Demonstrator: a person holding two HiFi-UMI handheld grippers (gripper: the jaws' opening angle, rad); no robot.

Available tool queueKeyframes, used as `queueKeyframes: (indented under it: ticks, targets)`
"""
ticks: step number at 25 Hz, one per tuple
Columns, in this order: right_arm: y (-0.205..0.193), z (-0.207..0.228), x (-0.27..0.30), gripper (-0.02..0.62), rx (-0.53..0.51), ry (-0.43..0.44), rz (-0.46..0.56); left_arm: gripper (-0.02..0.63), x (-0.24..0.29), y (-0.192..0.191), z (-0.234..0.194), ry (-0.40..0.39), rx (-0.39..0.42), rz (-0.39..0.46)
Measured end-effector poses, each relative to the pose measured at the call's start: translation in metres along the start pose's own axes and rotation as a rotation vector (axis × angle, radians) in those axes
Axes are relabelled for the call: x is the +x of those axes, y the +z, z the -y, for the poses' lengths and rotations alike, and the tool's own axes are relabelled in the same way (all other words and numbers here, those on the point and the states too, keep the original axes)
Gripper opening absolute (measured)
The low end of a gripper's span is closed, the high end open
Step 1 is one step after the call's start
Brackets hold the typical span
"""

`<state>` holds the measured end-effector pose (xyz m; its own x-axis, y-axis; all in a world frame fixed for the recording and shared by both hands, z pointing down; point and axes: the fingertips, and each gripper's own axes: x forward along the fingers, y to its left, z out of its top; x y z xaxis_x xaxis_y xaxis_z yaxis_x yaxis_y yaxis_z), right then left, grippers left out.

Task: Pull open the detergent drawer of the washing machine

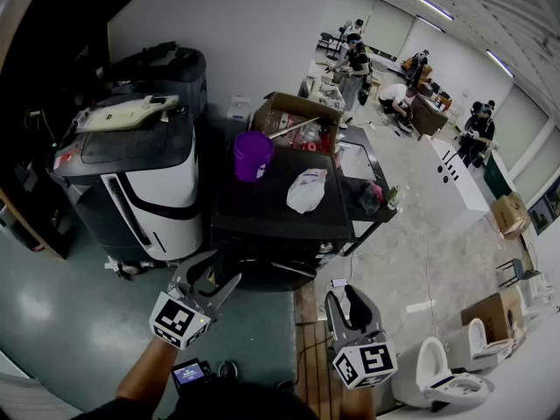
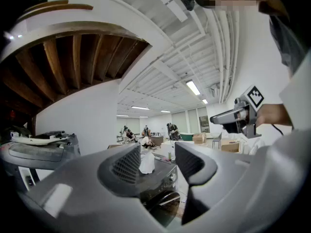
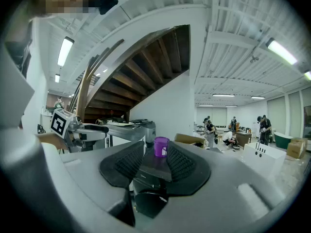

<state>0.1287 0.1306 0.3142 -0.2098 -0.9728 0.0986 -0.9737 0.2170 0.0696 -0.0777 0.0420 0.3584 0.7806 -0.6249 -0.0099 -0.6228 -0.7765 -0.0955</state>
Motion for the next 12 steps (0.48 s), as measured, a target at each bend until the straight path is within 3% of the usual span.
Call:
queueKeyframes:
  ticks: [12]
  targets:
    - [0.008,-0.004,0.015,0.150,0.078,0.033,0.044,0.259,0.007,-0.007,-0.011,-0.003,-0.012,-0.013]
